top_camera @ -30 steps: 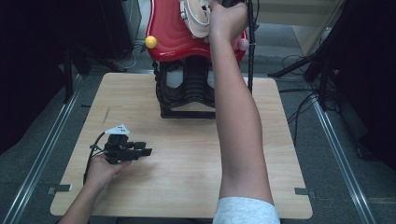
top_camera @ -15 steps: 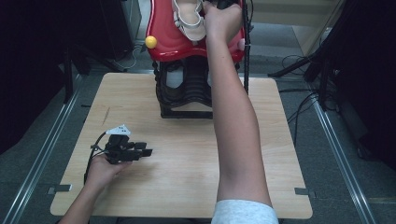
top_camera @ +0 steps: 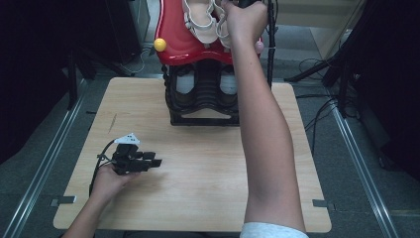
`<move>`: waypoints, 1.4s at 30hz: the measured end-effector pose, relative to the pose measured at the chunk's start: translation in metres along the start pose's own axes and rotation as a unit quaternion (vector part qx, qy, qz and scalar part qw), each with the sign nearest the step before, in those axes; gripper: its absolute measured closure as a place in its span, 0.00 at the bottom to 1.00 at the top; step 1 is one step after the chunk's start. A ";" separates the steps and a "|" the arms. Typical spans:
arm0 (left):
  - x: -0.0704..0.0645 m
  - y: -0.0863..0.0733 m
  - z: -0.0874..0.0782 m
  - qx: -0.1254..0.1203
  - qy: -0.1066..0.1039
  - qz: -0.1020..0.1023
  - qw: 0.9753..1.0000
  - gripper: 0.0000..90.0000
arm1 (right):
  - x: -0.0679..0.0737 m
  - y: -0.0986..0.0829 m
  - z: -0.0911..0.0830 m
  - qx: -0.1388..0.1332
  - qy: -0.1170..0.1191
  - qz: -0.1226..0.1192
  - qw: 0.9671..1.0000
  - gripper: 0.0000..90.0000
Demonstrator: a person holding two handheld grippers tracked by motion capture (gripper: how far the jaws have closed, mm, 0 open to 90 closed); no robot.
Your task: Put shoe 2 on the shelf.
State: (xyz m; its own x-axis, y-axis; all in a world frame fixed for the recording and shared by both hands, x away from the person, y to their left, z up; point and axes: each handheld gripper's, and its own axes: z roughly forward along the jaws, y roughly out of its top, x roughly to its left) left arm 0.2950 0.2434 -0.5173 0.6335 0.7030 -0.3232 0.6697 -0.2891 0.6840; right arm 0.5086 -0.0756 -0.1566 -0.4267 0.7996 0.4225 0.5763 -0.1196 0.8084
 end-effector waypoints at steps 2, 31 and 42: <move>0.000 0.000 0.000 0.002 0.001 0.004 1.000 0.57 | -0.003 0.000 -0.003 0.010 -0.004 -0.006 1.000 0.61; 0.000 0.004 0.003 0.003 0.000 0.011 1.000 0.57 | -0.091 -0.026 -0.072 -0.007 -0.012 0.004 1.000 0.54; 0.000 0.005 0.004 0.001 -0.001 0.014 1.000 0.57 | -0.124 -0.047 -0.088 -0.008 -0.033 0.009 0.999 0.51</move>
State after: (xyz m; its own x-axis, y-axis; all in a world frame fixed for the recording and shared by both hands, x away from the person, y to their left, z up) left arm 0.2998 0.2394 -0.5168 0.6529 0.6936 -0.3042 0.6523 -0.3109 0.6912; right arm 0.4734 -0.2205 -0.2110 -0.3685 0.8345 0.4096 0.5721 -0.1437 0.8075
